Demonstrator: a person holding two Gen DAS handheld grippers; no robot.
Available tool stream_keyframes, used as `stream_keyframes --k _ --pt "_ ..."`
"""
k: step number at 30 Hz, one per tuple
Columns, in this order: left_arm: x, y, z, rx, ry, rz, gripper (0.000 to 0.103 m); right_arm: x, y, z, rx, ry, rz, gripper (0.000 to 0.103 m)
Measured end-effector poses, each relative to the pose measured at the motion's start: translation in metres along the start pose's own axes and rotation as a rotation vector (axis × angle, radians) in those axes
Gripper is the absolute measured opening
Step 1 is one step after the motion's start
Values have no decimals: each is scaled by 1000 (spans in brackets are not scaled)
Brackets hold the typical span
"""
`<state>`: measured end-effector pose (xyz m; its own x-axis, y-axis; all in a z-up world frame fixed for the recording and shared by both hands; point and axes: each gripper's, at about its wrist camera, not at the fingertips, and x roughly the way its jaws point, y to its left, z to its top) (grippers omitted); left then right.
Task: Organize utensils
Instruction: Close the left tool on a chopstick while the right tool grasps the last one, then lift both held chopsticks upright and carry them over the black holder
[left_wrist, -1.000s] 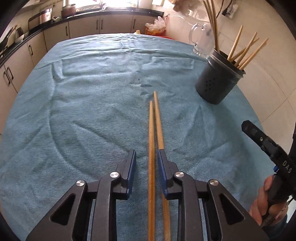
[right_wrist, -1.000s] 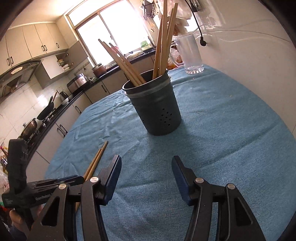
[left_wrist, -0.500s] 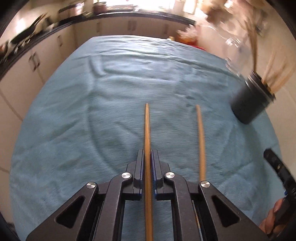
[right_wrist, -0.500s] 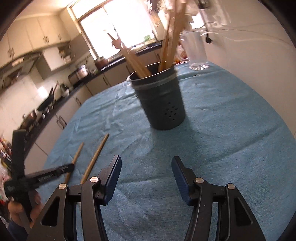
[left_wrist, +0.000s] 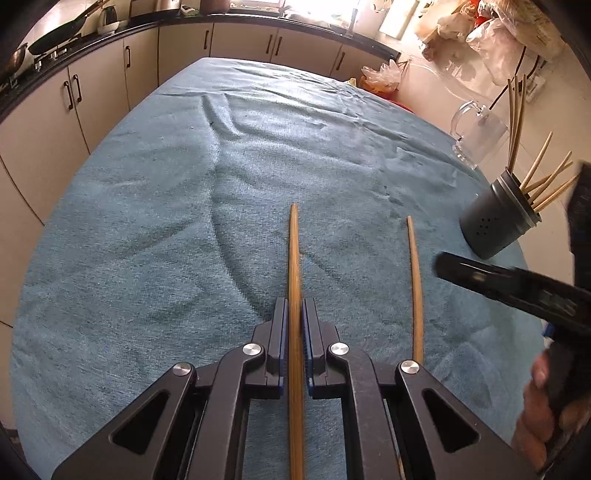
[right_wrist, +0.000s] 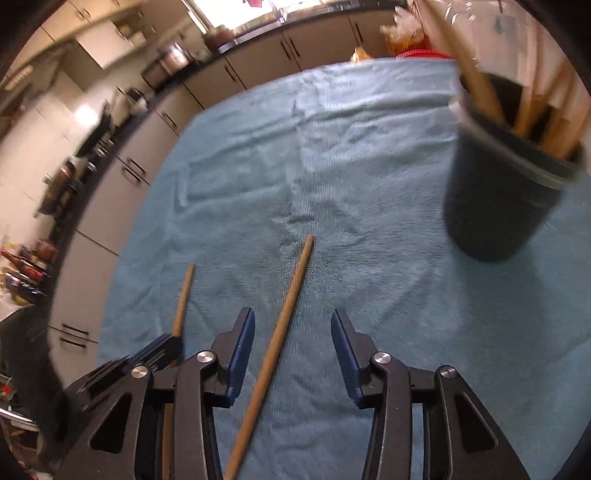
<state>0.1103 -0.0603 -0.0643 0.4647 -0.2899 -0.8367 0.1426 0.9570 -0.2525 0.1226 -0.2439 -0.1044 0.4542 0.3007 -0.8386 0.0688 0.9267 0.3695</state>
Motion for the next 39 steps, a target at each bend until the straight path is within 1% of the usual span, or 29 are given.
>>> stream_keyframes --k 2,3,4,5,6,7,8,9,10,13,15,17,21,24,27,31,34,39 --pt "0 3 1 -1 4 -13 8 10 6 3 -9 29 -31 40" --pt "0 4 2 -2 6 -19 8 16 10 5 -21 46 -65 35" --pt "1 5 2 -2 7 -24 8 19 13 6 -25 52 -74 32" --pt "1 5 3 -1 7 -25 8 22 17 6 -38 54 -94 32" --pt "2 5 4 1 9 -25 8 24 24 7 -68 57 -133 31" --pt "2 4 4 4 9 -22 8 26 29 7 -83 59 -147 25" --pt "2 4 5 7 9 -20 8 28 32 7 -92 64 -154 22" --pt "3 3 6 8 8 -18 8 29 36 6 -113 63 -185 14" --pt "5 2 8 12 3 -14 8 30 40 8 -128 64 -198 11" --pt "6 1 10 13 -6 -14 7 30 36 10 -119 61 -169 8" --pt "4 2 10 14 -10 -28 7 21 25 9 -68 50 -79 7" --pt "0 3 10 9 -21 -40 7 8 23 5 -56 9 -48 7" --pt "-25 1 12 6 -86 -71 7 -31 19 -8 -45 -105 30 7" --pt "-53 -6 10 12 -152 -101 7 -65 21 -19 -63 -208 51 7" --pt "-75 -12 9 10 -196 -121 7 -99 24 -33 -78 -312 77 7" --pt "-102 -24 5 33 -249 -124 7 -140 27 -54 -111 -445 101 7" --pt "-113 -30 4 42 -263 -127 7 -157 28 -64 -114 -496 100 7" --pt "-119 -39 2 59 -273 -125 7 -172 20 -68 -100 -532 111 7"
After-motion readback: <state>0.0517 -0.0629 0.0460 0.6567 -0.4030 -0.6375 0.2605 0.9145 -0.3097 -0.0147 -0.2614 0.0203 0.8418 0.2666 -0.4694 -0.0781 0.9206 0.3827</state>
